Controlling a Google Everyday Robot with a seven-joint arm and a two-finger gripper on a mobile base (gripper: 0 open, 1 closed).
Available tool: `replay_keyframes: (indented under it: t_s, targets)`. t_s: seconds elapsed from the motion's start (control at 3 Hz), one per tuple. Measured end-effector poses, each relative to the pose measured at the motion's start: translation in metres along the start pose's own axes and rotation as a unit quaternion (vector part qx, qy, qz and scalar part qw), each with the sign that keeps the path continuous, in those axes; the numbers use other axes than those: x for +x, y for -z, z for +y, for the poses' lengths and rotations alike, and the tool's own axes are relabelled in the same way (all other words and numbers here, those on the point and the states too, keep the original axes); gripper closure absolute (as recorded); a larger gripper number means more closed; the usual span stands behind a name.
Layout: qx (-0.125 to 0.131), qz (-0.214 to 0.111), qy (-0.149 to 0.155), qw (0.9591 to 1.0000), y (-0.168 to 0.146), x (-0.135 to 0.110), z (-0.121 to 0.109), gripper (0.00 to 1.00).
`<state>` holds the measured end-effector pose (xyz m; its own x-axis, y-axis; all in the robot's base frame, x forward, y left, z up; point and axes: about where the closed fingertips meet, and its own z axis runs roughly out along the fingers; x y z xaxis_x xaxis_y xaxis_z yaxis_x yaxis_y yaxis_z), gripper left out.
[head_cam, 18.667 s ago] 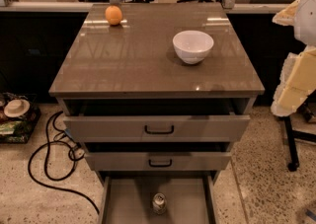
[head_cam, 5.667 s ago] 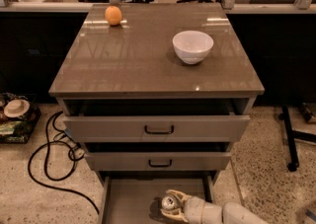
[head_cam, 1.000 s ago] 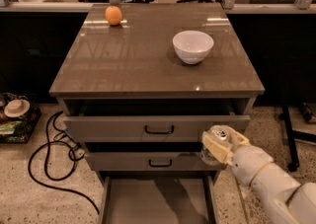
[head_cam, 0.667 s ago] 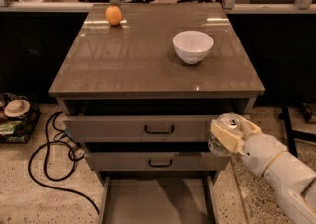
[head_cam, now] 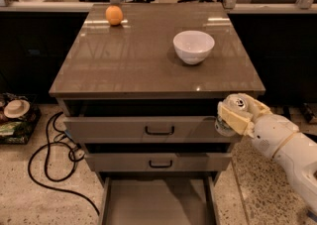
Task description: Pick 7up can from bottom drawer and place on counter
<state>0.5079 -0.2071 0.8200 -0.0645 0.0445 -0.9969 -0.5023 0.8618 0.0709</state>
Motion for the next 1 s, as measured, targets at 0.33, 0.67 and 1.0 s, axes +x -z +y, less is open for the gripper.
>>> replay_keyframes:
  t_s: [0.33, 0.67, 1.0]
  targets:
    - [-0.011, -0.006, 0.023, 0.9996, -0.009, -0.023, -0.007, 1.0]
    - [0.008, 0.018, 0.035, 0.9992, -0.009, -0.05, -0.013, 1.0]
    - [0.037, 0.074, 0.05, 0.9953, -0.012, -0.091, -0.009, 1.0]
